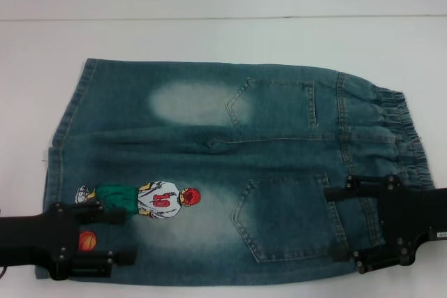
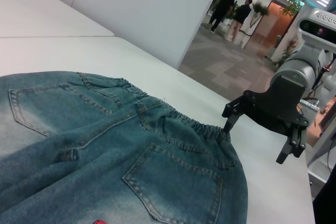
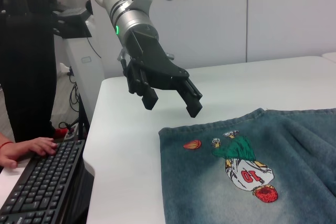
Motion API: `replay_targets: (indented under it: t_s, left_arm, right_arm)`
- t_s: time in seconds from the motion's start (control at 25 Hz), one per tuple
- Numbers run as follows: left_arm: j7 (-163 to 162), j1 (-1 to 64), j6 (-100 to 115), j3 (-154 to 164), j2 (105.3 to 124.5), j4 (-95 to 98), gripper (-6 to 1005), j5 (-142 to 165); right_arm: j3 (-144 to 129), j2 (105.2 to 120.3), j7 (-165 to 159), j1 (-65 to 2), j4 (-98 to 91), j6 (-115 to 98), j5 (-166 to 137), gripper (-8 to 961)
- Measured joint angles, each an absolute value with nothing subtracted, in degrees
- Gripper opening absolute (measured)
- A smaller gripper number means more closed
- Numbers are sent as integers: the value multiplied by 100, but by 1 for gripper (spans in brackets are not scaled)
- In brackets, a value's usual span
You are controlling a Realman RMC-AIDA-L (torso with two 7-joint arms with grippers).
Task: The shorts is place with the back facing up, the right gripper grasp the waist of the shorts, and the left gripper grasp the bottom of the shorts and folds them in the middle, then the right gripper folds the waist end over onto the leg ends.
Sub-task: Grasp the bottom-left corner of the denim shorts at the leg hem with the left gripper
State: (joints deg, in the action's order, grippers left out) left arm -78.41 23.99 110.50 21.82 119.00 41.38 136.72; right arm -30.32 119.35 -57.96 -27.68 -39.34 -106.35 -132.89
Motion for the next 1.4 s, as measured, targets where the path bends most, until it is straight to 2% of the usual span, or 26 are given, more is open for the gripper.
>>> replay_targets:
  t_s: [0.68, 0.88, 1.04, 1.4]
  left_arm:
    - [-8155, 2362, 10978, 2148, 11938, 4338, 815, 13664]
    - [-9494, 2276, 10949, 2170, 12013, 5175, 812, 13657]
    - [-10552, 2183, 10978, 2312, 12092, 6019, 809, 13803]
    - [-12752, 2340, 11312, 3025, 12071, 7125, 808, 14992]
  right_arm:
    - [-3000, 11944, -5791, -2737, -4006, -10634, -13259, 912]
    - [-2911, 11917, -5817, -2696, -4090, -10634, -13253, 912]
    - [-2830, 11954, -5835, -2629, -4338, -10634, -13252, 912]
    - [-2760, 11967, -5839, -2606, -4527, -10635, -13147, 911]
